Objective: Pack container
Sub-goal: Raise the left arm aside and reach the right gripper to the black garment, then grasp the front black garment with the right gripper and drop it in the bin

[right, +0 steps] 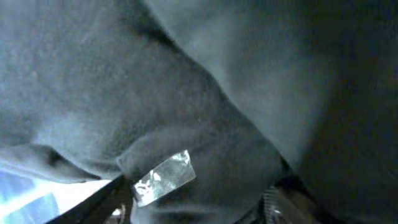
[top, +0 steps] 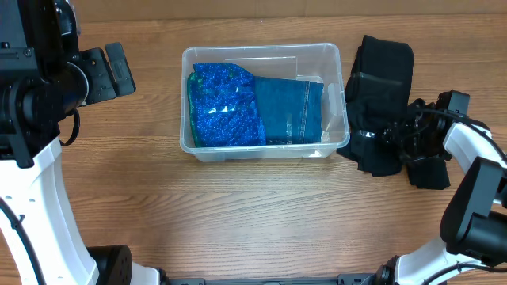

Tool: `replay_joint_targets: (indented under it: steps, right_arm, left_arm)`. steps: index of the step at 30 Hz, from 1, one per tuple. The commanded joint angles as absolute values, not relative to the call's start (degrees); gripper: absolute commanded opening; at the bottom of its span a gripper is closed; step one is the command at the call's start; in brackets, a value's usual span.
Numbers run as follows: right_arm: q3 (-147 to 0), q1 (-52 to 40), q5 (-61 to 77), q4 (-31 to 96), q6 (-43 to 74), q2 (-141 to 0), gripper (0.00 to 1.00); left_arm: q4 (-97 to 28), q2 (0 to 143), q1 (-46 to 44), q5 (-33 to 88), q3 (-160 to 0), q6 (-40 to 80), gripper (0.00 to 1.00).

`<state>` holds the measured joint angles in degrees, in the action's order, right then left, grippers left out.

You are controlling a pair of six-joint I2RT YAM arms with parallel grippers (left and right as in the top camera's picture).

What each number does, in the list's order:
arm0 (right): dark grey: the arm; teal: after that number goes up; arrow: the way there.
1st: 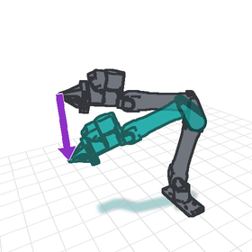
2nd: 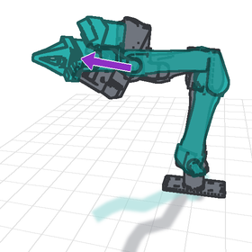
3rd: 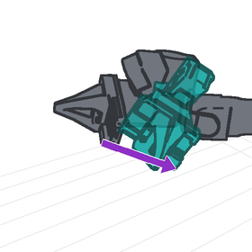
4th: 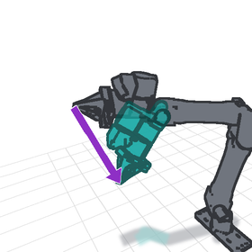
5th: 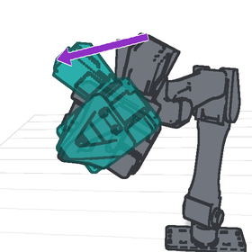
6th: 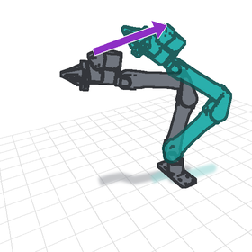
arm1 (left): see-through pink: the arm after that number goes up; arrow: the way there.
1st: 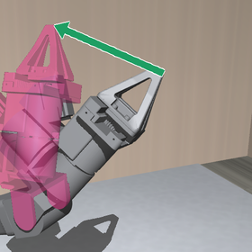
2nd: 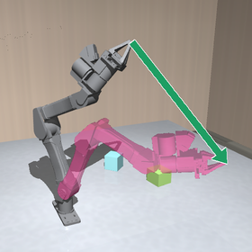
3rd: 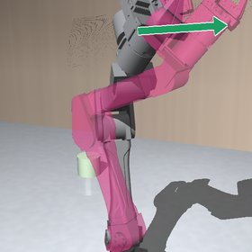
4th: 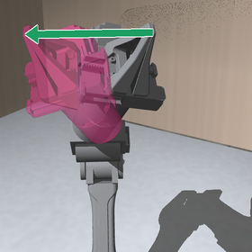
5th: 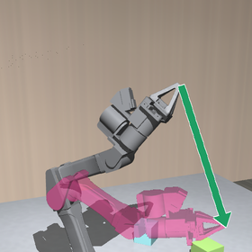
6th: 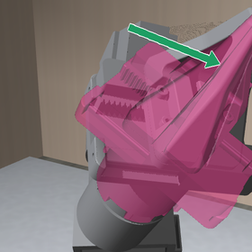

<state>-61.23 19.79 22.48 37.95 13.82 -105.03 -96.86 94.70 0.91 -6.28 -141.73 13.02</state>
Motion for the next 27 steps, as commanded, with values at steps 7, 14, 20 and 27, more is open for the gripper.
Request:
replay_joint_targets:
  steps: [7,14,20,27]
  right_arm:
    - [-60.8,19.0,17.0,36.0,15.0,-106.7,1.0]
    - [-56.2,16.7,18.1,33.0,15.2,-106.3,0.19]
    - [-66.3,13.8,18.3,47.6,15.2,-88.6,0.08]
    - [-72.4,-3.6,20.6,44.1,25.6,-66.0,0.04]
  left_arm:
    - [-96.8,94.1,1.1,-7.0,-141.5,11.6,1.0]
    - [-96.8,94.1,1.1,-7.0,-141.5,11.6,1.0]
    - [-96.8,94.1,1.1,-7.0,-141.5,11.6,1.0]
    - [-96.8,94.1,1.1,-7.0,-141.5,11.6,1.0]
